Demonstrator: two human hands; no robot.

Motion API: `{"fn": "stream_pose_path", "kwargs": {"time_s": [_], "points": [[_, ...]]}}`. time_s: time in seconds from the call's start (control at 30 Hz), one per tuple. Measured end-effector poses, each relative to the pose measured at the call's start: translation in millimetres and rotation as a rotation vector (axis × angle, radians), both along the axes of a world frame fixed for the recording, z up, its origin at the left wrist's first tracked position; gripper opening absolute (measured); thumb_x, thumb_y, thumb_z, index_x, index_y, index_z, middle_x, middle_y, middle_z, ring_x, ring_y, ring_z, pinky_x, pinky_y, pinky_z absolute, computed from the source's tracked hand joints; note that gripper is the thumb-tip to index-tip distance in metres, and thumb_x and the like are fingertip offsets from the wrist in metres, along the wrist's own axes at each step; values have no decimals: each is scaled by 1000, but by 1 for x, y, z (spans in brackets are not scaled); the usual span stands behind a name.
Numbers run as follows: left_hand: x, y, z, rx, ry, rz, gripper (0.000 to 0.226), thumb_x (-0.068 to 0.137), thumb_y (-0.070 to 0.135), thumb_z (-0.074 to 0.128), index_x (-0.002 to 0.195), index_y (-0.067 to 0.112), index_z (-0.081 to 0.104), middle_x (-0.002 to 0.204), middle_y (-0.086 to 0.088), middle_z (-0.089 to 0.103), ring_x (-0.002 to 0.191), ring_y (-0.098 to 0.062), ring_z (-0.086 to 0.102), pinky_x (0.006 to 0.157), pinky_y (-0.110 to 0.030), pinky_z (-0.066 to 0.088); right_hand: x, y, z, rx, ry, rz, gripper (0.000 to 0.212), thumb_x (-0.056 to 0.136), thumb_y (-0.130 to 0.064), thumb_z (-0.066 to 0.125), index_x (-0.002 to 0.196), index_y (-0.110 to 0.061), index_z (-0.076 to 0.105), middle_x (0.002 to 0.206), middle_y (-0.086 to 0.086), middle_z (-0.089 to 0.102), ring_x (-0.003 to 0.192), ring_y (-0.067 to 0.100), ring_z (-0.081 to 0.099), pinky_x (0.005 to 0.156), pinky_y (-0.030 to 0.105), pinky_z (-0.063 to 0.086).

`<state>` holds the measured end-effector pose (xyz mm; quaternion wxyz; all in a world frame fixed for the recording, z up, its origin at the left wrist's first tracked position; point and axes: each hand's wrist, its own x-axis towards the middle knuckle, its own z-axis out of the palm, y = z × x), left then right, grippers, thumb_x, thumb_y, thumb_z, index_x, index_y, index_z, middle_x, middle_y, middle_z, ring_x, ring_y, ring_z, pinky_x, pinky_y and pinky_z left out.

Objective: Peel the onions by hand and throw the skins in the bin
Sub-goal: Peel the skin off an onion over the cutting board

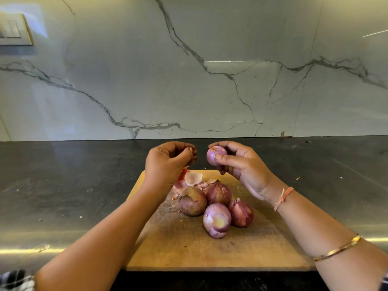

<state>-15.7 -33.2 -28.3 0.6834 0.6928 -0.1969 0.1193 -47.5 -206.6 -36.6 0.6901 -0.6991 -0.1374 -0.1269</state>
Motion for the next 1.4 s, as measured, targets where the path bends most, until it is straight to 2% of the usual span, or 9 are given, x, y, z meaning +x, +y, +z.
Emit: {"fn": "stream_pose_path", "kwargs": {"time_s": [0.13,0.3,0.4,0.6,0.9,1.03,1.2,1.3,1.4], "points": [[-4,-5,-6,72,-63,-42,16,82,10,70,90,24,69,85,3,73,81,-10,70,75,-22,56,2,-1,-3,-194,-59,-108,24,84,-9,70,104,-20,62,106,14,65,88,17,60,64,20,49],[-6,-10,-9,66,-109,-91,30,80,4,72,99,25,63,90,2,72,86,-8,69,78,-20,55,3,4,-9,-363,-115,-195,34,73,-27,79,100,-20,59,98,6,68,91,23,65,83,36,55],[-8,-11,-10,91,-131,-57,30,80,3,71,96,28,63,89,3,72,84,-8,69,78,-21,55,0,6,-7,-449,-173,-244,33,77,-19,79,100,-13,57,92,0,69,85,16,65,80,33,55],[-8,-14,-9,48,-107,-32,26,81,-1,69,87,23,63,82,3,70,79,-9,69,72,-20,55,-2,12,-5,-576,-299,-324,31,78,-20,79,97,-11,57,86,-3,66,77,11,62,67,28,52],[-4,-15,-11,105,-128,77,23,77,1,70,78,20,58,73,1,66,68,-10,62,68,-26,53,-3,14,-4,-545,-290,-313,26,76,-15,78,95,-12,61,80,-10,64,68,1,56,60,11,43],[-5,-15,-9,112,-119,80,27,76,1,70,78,17,49,77,-9,69,69,-19,62,66,-29,52,-2,11,-4,-466,-229,-271,24,76,-12,77,95,-18,63,86,-6,68,76,5,61,70,22,51],[-4,-14,-7,54,-34,4,34,76,-4,67,78,14,39,68,0,69,71,-19,62,71,-36,49,1,7,-3,-395,-158,-194,22,79,-10,74,96,-23,67,93,-4,70,90,12,65,83,31,54],[-5,-14,-5,15,14,-56,33,78,-6,65,82,12,38,63,2,68,67,-15,63,71,-35,48,1,6,-2,-333,-116,-118,21,82,-8,71,95,-24,68,88,-8,68,82,5,62,71,21,49],[-5,-14,-4,-12,43,-101,30,79,-9,62,90,9,40,63,1,69,70,-18,64,73,-40,48,-1,5,0,-262,-81,-63,18,86,-2,64,96,-18,68,86,0,67,79,8,61,61,14,43]]}}
